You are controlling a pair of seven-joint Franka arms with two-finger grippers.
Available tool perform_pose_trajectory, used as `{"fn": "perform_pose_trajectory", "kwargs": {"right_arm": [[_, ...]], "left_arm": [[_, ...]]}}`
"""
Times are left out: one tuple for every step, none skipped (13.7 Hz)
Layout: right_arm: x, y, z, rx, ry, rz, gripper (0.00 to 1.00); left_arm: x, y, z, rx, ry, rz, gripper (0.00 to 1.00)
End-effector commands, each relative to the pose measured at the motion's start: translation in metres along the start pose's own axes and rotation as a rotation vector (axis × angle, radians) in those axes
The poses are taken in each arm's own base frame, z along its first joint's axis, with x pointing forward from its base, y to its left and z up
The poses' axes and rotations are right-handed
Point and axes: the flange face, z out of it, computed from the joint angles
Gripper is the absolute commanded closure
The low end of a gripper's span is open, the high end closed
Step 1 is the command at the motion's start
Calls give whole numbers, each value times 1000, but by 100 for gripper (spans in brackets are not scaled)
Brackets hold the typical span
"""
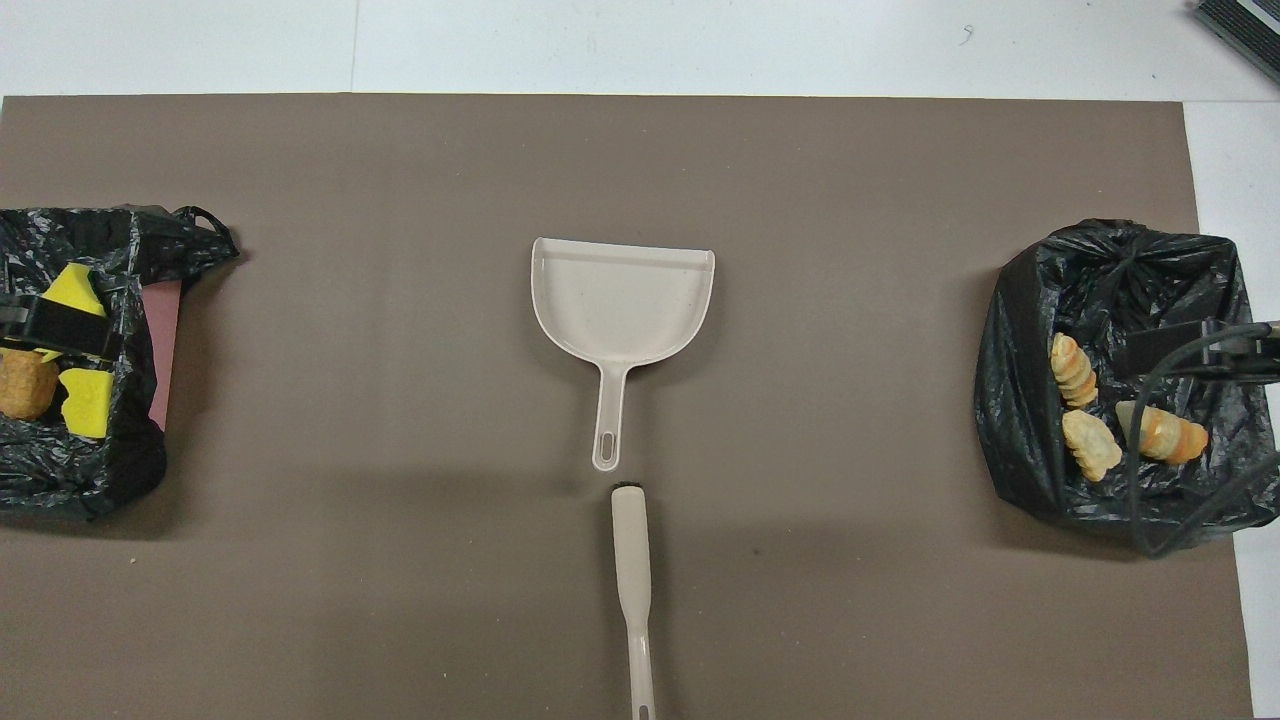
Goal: Sweep and dump trash in bin
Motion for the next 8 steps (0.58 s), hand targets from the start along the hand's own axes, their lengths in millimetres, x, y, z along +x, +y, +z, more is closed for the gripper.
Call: {"fn": "perform_pose_trajectory", "kwargs": {"right_arm": [[-5, 6, -2, 19, 6, -25, 0], [-5, 6, -2, 19, 6, -25, 0], [-5, 6, -1, 19, 3, -25, 0], [-5, 6, 1, 19, 0, -25, 0], [-5, 7, 1, 14, 0, -28, 0], [-4, 7, 1, 13, 4, -42, 0], [-3, 7, 1, 13, 11, -49, 0], [-3, 8, 1, 13, 14, -49, 0]], "left_arm": [[6, 3, -7, -1, -9, 5, 0], [6, 3, -6, -1, -10, 5, 0], [6, 4, -6, -3, -13, 7, 0], [6, 4, -6, -3, -12, 7, 0], [5, 3, -6, -4, -15, 5, 0], [6, 4, -6, -2, -15, 8, 0], [6, 3, -6, 1, -14, 9, 0], [5, 3, -6, 4, -16, 12, 0]]}}
